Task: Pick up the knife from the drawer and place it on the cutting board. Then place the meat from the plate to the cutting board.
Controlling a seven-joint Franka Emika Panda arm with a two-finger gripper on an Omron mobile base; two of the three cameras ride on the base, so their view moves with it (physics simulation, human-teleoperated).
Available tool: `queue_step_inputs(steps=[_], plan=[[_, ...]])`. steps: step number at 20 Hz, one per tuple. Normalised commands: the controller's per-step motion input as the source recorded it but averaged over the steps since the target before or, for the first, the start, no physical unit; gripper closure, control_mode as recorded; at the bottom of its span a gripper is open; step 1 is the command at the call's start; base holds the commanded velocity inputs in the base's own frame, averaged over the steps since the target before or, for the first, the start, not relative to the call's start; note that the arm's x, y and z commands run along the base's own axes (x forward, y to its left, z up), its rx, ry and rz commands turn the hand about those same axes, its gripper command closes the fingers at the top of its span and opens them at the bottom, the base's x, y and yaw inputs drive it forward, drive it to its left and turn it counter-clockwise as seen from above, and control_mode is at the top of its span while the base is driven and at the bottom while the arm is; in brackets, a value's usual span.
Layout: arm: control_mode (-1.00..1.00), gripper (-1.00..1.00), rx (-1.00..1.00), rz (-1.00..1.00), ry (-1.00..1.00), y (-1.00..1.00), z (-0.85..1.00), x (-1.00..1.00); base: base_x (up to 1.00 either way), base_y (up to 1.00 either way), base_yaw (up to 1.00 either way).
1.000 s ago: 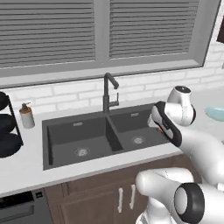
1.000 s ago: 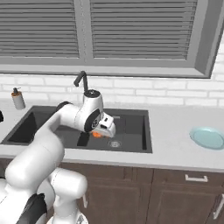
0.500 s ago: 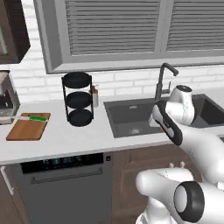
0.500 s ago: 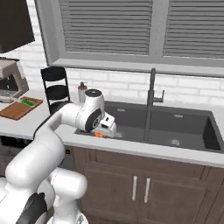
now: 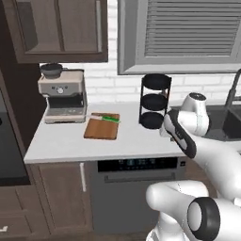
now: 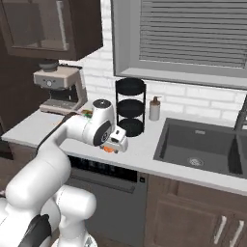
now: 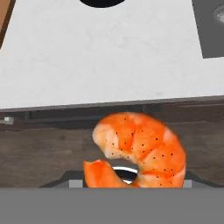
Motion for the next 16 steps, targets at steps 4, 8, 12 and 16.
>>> queue_step_inputs(steps=[4,8,12,16], plan=[[1.00,1.00,0.00,0.00,0.00,0.00,0.00,0.00,0.40,1.00,0.23],[1.00,1.00,0.00,0.00,0.00,0.00,0.00,0.00,0.64,0.60,0.13],[1.00,1.00,0.00,0.00,0.00,0.00,0.00,0.00,0.80,0.05,0.05],[1.00,1.00,0.00,0.00,0.00,0.00,0.00,0.00,0.42,-0.01,0.03]])
